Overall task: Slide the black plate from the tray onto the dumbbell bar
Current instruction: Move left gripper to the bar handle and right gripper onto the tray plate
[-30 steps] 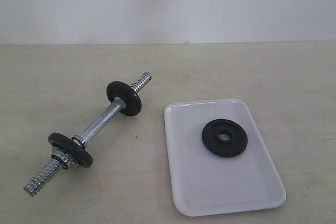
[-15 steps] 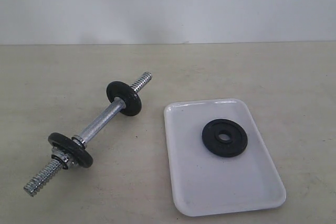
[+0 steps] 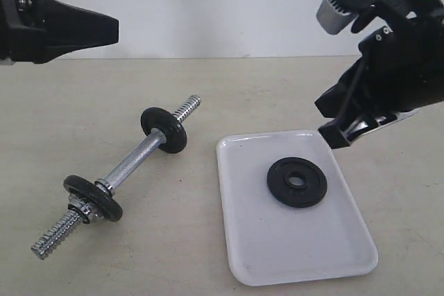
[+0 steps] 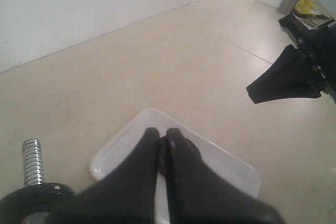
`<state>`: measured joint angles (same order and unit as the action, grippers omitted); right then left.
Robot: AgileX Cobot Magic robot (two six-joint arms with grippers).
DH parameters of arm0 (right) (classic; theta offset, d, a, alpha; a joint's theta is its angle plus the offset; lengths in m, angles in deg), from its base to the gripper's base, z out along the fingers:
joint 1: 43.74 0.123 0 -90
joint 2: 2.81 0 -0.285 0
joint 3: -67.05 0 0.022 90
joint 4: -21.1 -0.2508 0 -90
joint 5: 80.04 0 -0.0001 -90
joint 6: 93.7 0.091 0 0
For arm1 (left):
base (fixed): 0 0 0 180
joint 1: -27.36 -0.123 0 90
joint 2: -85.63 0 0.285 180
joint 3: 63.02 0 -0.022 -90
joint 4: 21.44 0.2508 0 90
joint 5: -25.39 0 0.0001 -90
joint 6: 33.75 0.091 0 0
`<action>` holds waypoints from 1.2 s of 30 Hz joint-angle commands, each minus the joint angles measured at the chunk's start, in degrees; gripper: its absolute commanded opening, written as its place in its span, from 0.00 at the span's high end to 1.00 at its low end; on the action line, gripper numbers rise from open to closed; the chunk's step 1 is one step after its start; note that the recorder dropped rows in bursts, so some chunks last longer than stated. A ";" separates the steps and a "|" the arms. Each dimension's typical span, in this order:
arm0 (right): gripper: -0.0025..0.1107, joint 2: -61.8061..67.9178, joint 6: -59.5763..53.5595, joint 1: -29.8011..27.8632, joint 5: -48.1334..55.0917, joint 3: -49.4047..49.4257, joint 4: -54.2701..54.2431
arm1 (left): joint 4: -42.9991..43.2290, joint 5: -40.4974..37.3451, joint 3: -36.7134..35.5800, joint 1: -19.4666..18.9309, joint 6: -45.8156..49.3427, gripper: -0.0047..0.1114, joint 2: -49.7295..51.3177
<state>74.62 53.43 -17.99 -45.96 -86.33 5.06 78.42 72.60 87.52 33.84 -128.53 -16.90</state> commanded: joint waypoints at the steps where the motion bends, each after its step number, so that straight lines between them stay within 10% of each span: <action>1: 0.98 3.77 0.80 0.07 -5.19 -0.55 1.35 | 0.08 -3.88 -0.52 -0.03 4.57 0.92 1.59; 16: 0.98 20.07 2.32 0.07 -10.45 -0.55 5.05 | 0.08 -18.86 -8.13 0.09 19.15 0.92 11.13; 36: 0.98 24.42 2.17 -0.01 -20.11 -0.55 6.31 | 0.08 -34.18 -3.57 9.53 22.42 0.92 24.29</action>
<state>99.11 55.48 -17.99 -65.27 -86.46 10.80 78.82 40.00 83.70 42.97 -105.48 6.66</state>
